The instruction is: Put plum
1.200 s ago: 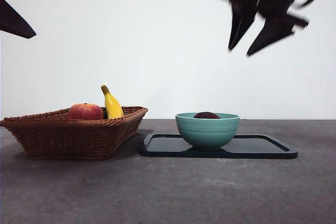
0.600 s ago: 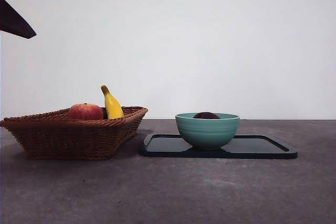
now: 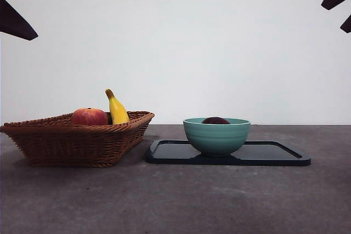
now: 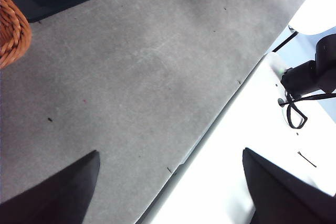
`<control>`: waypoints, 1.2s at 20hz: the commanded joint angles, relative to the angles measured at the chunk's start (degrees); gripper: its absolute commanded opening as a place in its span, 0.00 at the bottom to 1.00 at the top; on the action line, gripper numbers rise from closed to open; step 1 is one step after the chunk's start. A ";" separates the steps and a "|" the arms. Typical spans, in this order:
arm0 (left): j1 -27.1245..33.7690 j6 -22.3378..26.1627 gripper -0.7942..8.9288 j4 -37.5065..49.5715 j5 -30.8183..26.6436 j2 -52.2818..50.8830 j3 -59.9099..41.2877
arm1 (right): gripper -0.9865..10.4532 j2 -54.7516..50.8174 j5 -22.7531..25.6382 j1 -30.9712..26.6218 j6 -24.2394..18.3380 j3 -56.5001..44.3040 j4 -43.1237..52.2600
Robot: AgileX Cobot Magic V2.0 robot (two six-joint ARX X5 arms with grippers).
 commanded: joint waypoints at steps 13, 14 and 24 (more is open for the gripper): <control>-2.14 -6.08 0.53 10.56 -0.48 0.70 0.92 | 0.28 0.35 -0.17 0.35 -0.46 0.33 0.46; -2.93 -7.06 0.53 12.66 -1.42 1.22 1.40 | 0.28 0.35 -0.17 0.35 -0.46 0.33 0.48; -10.47 -7.67 0.53 17.92 -14.34 27.85 26.08 | 0.28 0.35 -0.20 0.35 -0.44 0.33 0.48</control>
